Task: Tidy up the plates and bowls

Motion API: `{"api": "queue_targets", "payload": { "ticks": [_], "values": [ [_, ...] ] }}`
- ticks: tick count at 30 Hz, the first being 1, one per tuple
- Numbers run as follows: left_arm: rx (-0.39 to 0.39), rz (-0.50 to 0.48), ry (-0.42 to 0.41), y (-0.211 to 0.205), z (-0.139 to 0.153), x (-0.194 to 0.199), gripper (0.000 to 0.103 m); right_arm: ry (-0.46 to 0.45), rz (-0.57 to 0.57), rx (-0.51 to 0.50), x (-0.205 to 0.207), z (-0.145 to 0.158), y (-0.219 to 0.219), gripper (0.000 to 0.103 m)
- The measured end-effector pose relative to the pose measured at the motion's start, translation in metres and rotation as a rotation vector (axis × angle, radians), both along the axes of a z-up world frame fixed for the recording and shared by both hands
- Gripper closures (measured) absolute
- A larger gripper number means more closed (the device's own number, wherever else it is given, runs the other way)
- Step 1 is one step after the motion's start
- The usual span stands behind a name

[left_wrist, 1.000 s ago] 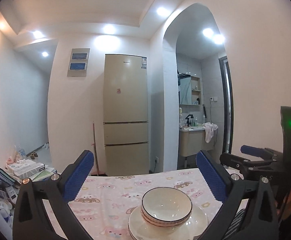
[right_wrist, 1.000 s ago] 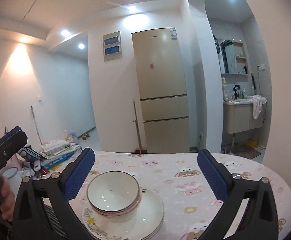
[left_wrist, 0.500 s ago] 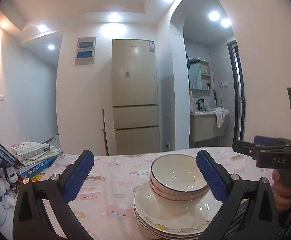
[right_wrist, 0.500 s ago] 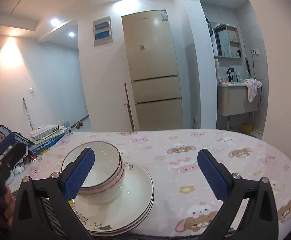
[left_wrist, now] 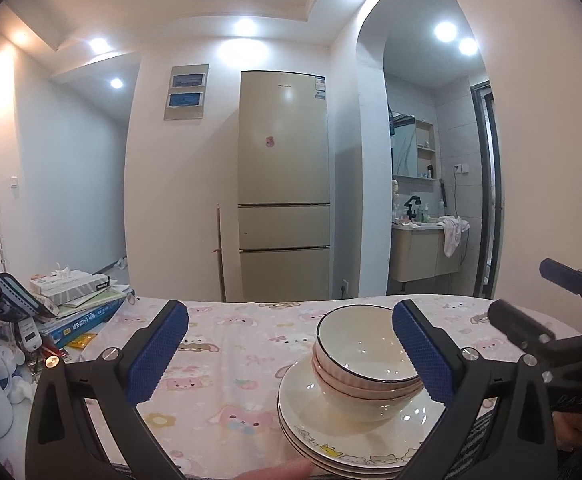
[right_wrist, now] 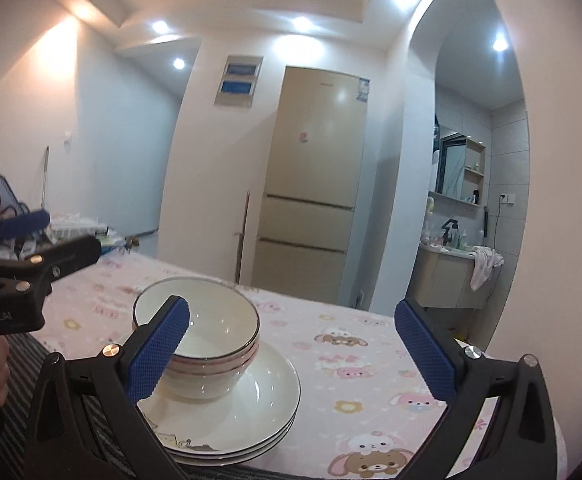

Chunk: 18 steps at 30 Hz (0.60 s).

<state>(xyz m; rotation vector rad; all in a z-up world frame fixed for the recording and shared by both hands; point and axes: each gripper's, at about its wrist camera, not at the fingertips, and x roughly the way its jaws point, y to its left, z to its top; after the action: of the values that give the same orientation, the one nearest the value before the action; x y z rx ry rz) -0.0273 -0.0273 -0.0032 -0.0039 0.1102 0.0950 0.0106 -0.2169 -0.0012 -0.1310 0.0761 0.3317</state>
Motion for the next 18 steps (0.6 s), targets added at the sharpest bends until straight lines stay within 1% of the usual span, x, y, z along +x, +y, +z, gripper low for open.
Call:
{"api": "queue_targets", "payload": {
  "ticks": [9, 14, 18],
  "values": [
    [0.014, -0.004, -0.002, 0.001, -0.001, 0.001, 0.0, 0.006, -0.008, 0.021, 0.001, 0.003, -0.005, 0.001],
    [0.012, 0.011, -0.002, 0.002, -0.001, 0.001, 0.0, 0.041, -0.016, 0.042, 0.007, 0.003, -0.009, 0.0],
    [0.04, 0.003, -0.024, -0.005, -0.001, -0.003, 0.0, 0.059, -0.027, 0.072, 0.01, 0.004, -0.015, 0.001]
  ]
}}
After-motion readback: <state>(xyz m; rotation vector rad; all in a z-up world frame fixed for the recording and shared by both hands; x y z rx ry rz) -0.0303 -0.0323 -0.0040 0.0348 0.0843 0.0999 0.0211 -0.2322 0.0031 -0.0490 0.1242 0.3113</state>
